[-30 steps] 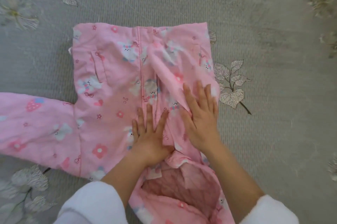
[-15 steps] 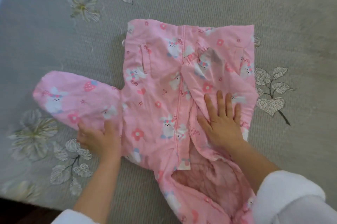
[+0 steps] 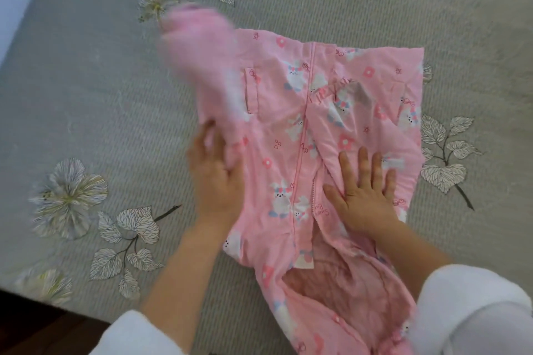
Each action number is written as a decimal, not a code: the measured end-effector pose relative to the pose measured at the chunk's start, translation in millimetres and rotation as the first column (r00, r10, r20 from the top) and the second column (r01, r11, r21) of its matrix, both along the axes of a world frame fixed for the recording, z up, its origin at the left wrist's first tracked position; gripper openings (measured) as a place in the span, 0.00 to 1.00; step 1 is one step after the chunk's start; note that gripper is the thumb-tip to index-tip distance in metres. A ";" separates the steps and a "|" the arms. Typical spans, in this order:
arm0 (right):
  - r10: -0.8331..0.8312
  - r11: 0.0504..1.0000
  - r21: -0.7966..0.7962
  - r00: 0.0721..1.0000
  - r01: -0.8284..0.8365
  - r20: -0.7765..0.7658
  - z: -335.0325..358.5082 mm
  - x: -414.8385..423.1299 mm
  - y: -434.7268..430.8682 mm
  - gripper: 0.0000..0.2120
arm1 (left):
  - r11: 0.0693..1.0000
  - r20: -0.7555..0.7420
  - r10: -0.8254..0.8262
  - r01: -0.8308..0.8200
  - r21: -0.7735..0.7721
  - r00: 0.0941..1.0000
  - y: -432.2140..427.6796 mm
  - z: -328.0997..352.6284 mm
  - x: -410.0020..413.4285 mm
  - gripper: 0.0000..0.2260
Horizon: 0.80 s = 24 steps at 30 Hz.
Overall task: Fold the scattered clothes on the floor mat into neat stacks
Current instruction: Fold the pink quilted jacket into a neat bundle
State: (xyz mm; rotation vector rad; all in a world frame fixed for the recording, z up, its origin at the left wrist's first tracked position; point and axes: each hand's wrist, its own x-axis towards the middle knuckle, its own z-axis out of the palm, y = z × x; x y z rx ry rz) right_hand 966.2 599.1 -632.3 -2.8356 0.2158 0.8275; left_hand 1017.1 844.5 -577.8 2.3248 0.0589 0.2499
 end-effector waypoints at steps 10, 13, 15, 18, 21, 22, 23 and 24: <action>0.023 1.000 0.020 1.000 -0.023 0.003 -5.2 3.2 -2.3 0.34 | 0.685 -0.513 -0.381 0.608 0.402 0.769 -31.2 -75.1 -15.7 0.30; 0.031 0.998 0.050 0.999 -0.032 0.015 8.2 3.8 -0.4 0.36 | 0.669 -0.583 -0.382 0.650 0.361 0.717 -33.4 -62.7 -12.1 0.29; -0.011 0.986 0.164 0.992 -0.009 0.124 26.2 -6.8 -2.8 0.34 | 0.719 -0.529 -0.441 0.639 0.276 0.725 -30.4 -44.7 -19.9 0.26; -0.184 0.952 0.297 0.918 0.077 0.351 50.6 -56.9 -20.7 0.25 | 0.777 -0.376 -0.497 0.594 0.208 0.782 -9.6 -16.0 -62.2 0.25; -0.358 0.927 0.244 0.866 0.284 0.348 56.4 -138.5 -52.8 0.25 | 0.797 -0.317 -0.480 0.558 0.231 0.818 22.3 -3.7 -127.5 0.24; -0.409 0.910 0.190 0.870 0.368 0.275 55.8 -164.3 -62.7 0.30 | 0.779 -0.309 -0.488 0.566 0.268 0.817 30.0 -3.0 -147.2 0.25; -0.431 0.902 0.110 0.885 0.418 0.174 53.7 -188.2 -70.0 0.36 | 0.740 -0.309 -0.516 0.597 0.308 0.799 35.9 -5.0 -164.8 0.27; -0.406 0.914 0.012 0.911 0.406 0.075 52.2 -209.5 -73.4 0.42 | 0.682 -0.321 -0.562 0.646 0.341 0.763 39.4 -8.5 -181.1 0.30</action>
